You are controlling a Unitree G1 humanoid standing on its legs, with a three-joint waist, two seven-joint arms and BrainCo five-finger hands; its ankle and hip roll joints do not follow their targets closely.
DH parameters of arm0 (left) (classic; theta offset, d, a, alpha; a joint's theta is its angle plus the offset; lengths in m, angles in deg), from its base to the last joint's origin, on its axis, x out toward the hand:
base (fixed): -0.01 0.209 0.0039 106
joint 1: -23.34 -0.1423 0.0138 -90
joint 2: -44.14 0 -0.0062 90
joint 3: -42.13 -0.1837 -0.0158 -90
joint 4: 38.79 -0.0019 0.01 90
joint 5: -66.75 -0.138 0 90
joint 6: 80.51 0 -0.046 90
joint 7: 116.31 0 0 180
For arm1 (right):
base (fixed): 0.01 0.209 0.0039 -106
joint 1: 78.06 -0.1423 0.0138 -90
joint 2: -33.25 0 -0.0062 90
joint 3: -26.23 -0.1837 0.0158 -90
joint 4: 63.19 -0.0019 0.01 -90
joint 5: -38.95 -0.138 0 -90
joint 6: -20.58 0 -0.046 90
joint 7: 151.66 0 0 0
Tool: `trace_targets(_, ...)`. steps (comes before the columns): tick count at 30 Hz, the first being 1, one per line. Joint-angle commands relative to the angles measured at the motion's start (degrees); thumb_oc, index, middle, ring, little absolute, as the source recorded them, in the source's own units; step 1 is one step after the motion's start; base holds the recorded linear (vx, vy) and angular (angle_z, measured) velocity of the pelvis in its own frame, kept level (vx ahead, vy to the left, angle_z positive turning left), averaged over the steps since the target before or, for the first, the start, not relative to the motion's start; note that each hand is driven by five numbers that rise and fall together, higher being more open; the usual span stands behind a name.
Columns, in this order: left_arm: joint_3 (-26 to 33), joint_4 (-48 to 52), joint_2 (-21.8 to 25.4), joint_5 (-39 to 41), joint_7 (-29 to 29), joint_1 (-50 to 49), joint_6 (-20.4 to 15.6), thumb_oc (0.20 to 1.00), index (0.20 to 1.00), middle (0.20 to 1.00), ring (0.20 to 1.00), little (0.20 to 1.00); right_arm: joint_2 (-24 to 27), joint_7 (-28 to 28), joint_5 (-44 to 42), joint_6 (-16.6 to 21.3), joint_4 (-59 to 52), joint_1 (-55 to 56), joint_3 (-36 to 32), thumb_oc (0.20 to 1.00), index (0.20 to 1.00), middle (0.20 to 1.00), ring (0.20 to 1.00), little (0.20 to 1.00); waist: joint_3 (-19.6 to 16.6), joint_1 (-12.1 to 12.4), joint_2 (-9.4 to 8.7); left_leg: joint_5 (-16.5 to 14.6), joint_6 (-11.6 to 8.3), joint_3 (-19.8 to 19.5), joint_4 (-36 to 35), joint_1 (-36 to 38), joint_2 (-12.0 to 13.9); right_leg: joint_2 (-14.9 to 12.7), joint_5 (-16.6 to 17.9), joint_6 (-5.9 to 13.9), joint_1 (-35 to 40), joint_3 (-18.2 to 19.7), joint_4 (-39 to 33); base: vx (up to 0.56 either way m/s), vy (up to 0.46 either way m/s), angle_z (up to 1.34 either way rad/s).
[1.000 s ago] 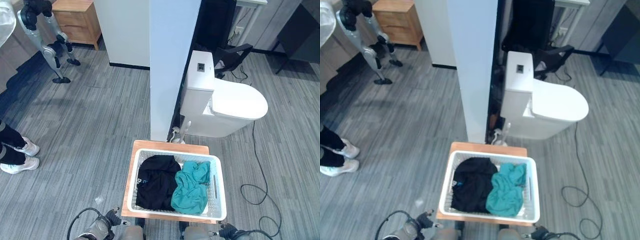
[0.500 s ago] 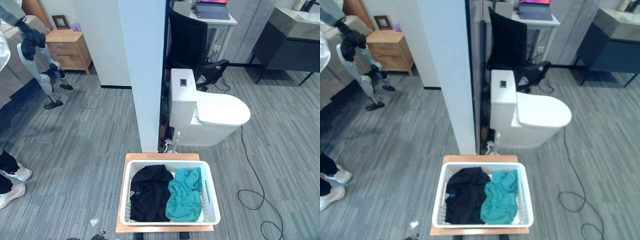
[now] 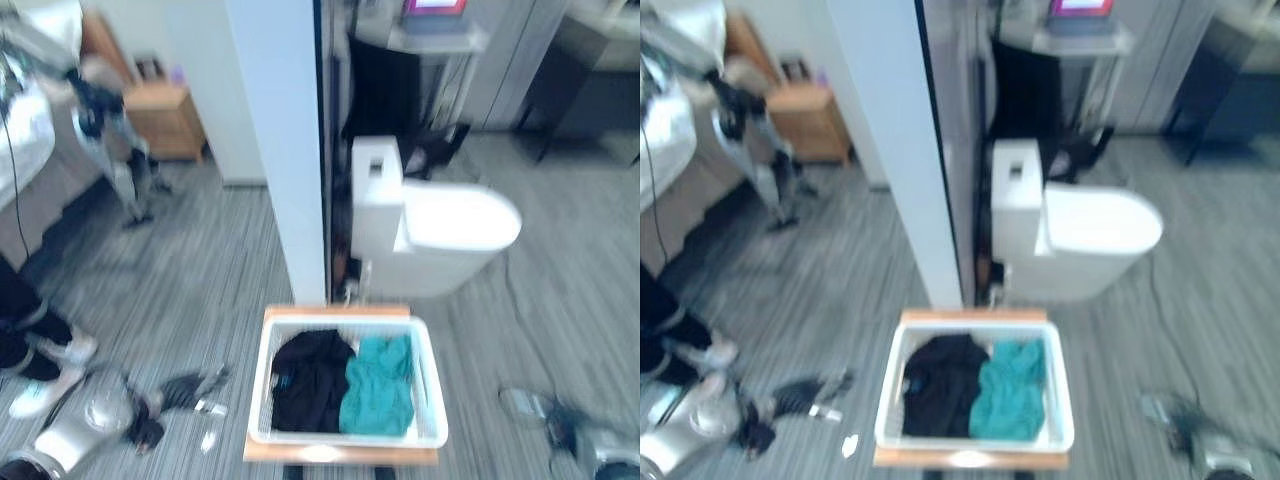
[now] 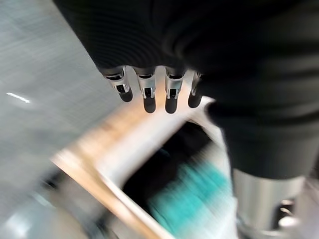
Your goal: Grab the laundry basket,head to the washer,open it,put in the laundry and shut it.
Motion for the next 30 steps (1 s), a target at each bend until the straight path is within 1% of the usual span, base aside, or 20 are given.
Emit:
trace_targets(1,-13.4,-5.1,4.0,9.4,-0.8,7.2,2.2,1.000,1.000,1.000,1.000,1.000,13.5,3.8,-9.6,1.0,3.9,2.1,4.9,1.000,1.000,1.000,1.000,1.000,0.1,-1.9,-0.86,1.1,-0.37,-1.1,-0.7,0.2,2.5,-1.8,0.8,4.32,0.9,0.4,0.5,0.05,-0.001,-0.07)
trace_targets(2,-21.6,-4.7,4.3,11.1,-0.9,16.1,1.9,1.000,1.000,1.000,1.000,1.000,14.6,5.4,-14.3,1.7,0.2,-0.5,12.8,1.000,1.000,1.000,1.000,1.000,0.0,-2.2,-1.04,1.0,-0.55,-1.0,-0.7,0.0,2.4,-2.1,1.1,4.58,0.6,0.4,0.2,-0.01,-0.001,-0.04)
trace_targets(3,-22.8,-5.1,4.2,11.4,-1.0,17.4,1.8,1.000,1.000,1.000,1.000,1.000,14.5,5.3,-14.5,1.7,0.5,-0.6,12.9,1.000,1.000,1.000,1.000,1.000,0.0,-1.9,-1.08,1.0,-0.54,-1.0,-0.7,-0.1,2.4,-2.1,1.1,4.59,0.6,0.4,0.2,-0.01,-0.006,-0.05)
trace_targets(4,-26.3,-7.1,2.5,11.3,-1.6,21.7,1.3,1.000,1.000,1.000,1.000,1.000,14.0,6.0,-17.2,1.1,0.0,-2.1,16.9,1.000,1.000,1.000,1.000,1.000,0.1,-1.6,-1.33,1.1,-0.61,-1.0,-0.7,-0.3,2.3,-2.2,1.2,4.66,0.2,0.2,0.2,-0.03,-0.008,-0.07)
trace_targets(6,-30.6,-11.5,-0.6,9.9,-3.4,27.3,0.5,1.000,1.000,1.000,1.000,1.000,13.0,5.7,-20.2,0.2,-1.6,-5.8,23.2,1.000,1.000,1.000,1.000,1.000,0.9,-0.7,-1.73,1.4,-0.71,-1.0,-0.7,-1.1,2.1,-2.4,1.6,4.63,-0.6,0.2,0.1,-0.07,-0.012,-0.09)
trace_targets(8,-32.1,-13.4,-3.1,8.1,-4.7,29.9,0.3,1.000,1.000,1.000,1.000,1.000,12.4,4.9,-21.7,-0.9,-3.5,-7.1,26.5,1.000,1.000,1.000,1.000,1.000,1.4,-0.3,-2.04,1.7,-0.84,-0.9,-0.7,-1.9,2.1,-2.5,1.9,4.58,-1.4,0.3,0.1,-0.05,-0.009,-0.11)
trace_targets(9,-32.2,-13.7,-3.3,8.0,-4.7,30.0,0.2,1.000,1.000,1.000,1.000,1.000,12.4,4.8,-21.8,-0.9,-3.4,-7.3,26.7,1.000,1.000,1.000,1.000,1.000,1.4,-0.3,-2.04,1.7,-0.85,-0.9,-0.7,-1.9,2.1,-2.5,1.9,4.58,-1.5,0.4,0.1,-0.04,-0.008,-0.06)
trace_targets(11,-32.0,-17.7,-6.4,5.1,-5.7,31.2,0.5,1.000,1.000,1.000,1.000,1.000,11.5,4.9,-22.4,-2.7,-3.7,-6.9,28.5,1.000,1.000,1.000,1.000,1.000,2.1,0.1,-2.55,1.9,-0.98,-0.7,-0.7,-2.4,2.2,-2.4,2.1,4.53,-2.1,0.4,0.1,-0.01,-0.006,-0.03)
trace_targets(12,-31.3,-20.7,-8.8,3.1,-5.8,31.0,0.5,1.000,1.000,1.000,1.000,1.000,11.0,4.8,-22.1,-3.4,-3.1,-6.4,28.6,1.000,1.000,1.000,1.000,1.000,2.4,0.2,-2.76,2.0,-1.00,-0.8,-0.7,-2.8,2.3,-2.4,2.1,4.52,-2.4,0.3,0.1,0.00,0.000,0.00)
trace_targets(14,-31.3,-21.1,-9.1,2.9,-5.7,31.0,0.3,1.000,1.000,1.000,1.000,1.000,11.0,4.8,-22.1,-3.4,-3.0,-6.4,28.6,1.000,1.000,1.000,1.000,1.000,2.3,0.2,-2.67,2.0,-1.00,-0.8,-0.7,-2.8,2.3,-2.4,2.1,4.52,-2.5,0.3,0.1,0.00,0.000,0.00)
trace_targets(16,-30.2,-24.1,-11.3,1.3,-5.7,30.3,0.4,1.000,1.000,1.000,1.000,1.000,9.8,4.7,-21.3,-3.9,-1.7,-5.4,28.2,1.000,1.000,1.000,1.000,1.000,2.4,0.3,-2.88,2.0,-0.98,-1.0,-0.7,-3.0,2.3,-2.4,2.0,4.51,-2.6,0.3,0.1,0.00,0.000,0.00)
trace_targets(18,-28.3,-30.0,-17.4,-2.7,-5.3,29.7,0.8,1.000,1.000,1.000,1.000,1.000,5.2,4.0,-16.8,-5.1,3.4,-5.4,27.8,1.000,1.000,1.000,1.000,1.000,2.9,0.2,-3.14,2.0,-1.01,-1.1,-0.7,-3.2,2.4,-2.4,1.8,4.38,-2.6,0.1,0.1,0.00,0.000,0.00)
trace_targets(19,-28.3,-30.3,-17.7,-2.9,-5.2,29.7,0.6,1.000,1.000,1.000,1.000,1.000,5.1,4.1,-16.7,-5.1,3.5,-5.4,27.7,1.000,1.000,1.000,1.000,1.000,2.9,0.2,-3.08,2.0,-1.01,-1.2,-0.7,-3.2,2.4,-2.4,1.8,4.38,-2.6,0.0,0.1,0.00,0.000,0.00)
trace_targets(20,-26.2,-31.7,-19.3,-5.0,-5.4,28.6,0.1,1.000,1.000,1.000,1.000,1.000,4.6,4.5,-13.9,-5.0,3.5,-4.2,26.0,1.000,1.000,1.000,1.000,1.000,2.9,0.1,-3.35,2.0,-1.01,-1.1,-0.7,-3.3,2.5,-2.4,1.8,4.36,-2.7,-0.1,0.1,0.00,0.000,0.00)
trace_targets(21,-26.1,-31.8,-19.5,-5.1,-5.3,28.6,0.0,1.000,1.000,1.000,1.000,1.000,4.6,4.5,-13.8,-5.0,3.5,-4.1,25.9,1.000,1.000,1.000,1.000,1.000,2.9,0.1,-3.29,2.0,-1.01,-1.1,-0.7,-3.4,2.5,-2.4,1.8,4.36,-2.7,-0.1,0.1,0.00,0.000,0.00)
trace_targets(24,-23.7,-34.4,-21.9,-8.1,-5.1,27.1,0.0,1.000,1.000,1.000,1.000,1.000,4.6,4.3,-11.2,-4.7,3.0,-0.9,21.2,1.000,1.000,1.000,1.000,1.000,3.0,-0.3,-3.57,2.1,-1.25,-0.8,-0.7,-3.9,2.6,-2.5,1.7,4.36,-2.8,-0.6,0.1,0.00,-0.013,0.08)
trace_targets(25,-22.5,-35.1,-22.8,-9.4,-4.8,26.3,-0.2,1.000,1.000,1.000,1.000,1.000,4.4,4.4,-9.1,-4.3,2.9,1.4,18.3,1.000,1.000,1.000,1.000,1.000,2.9,-0.4,-3.64,2.0,-1.30,-0.9,-0.7,-3.9,2.7,-2.6,1.6,4.37,-2.7,-1.0,0.1,0.02,-0.016,0.19)
trace_targets(26,-22.6,-35.2,-22.9,-9.4,-4.8,26.3,-0.2,1.000,1.000,1.000,1.000,1.000,4.4,4.4,-9.0,-4.3,2.8,1.7,18.1,1.000,1.000,1.000,1.000,1.000,2.8,-0.4,-3.59,2.0,-1.30,-1.0,-0.7,-3.9,2.7,-2.6,1.6,4.37,-2.6,-1.1,0.1,0.03,-0.018,0.20)
trace_targets(27,-20.7,-35.4,-23.7,-10.6,-5.3,25.6,-0.5,1.000,1.000,1.000,1.000,1.000,3.3,4.0,-7.2,-4.0,3.4,3.3,15.2,1.000,1.000,1.000,1.000,1.000,2.8,-0.5,-3.62,2.1,-1.34,-0.9,-0.7,-3.9,2.8,-2.7,1.5,4.41,-2.4,-1.6,0.1,0.02,-0.009,0.11)
trace_targets(30,-18.5,-36.0,-24.5,-11.1,-5.9,24.6,-0.9,1.000,1.000,1.000,1.000,1.000,2.0,3.9,-5.7,-3.7,3.9,4.7,12.9,1.000,1.000,1.000,1.000,1.000,2.7,-0.5,-3.62,2.0,-1.38,-0.8,-0.7,-3.8,2.8,-2.8,1.5,4.45,-2.2,-2.0,0.1,0.02,-0.007,0.05)
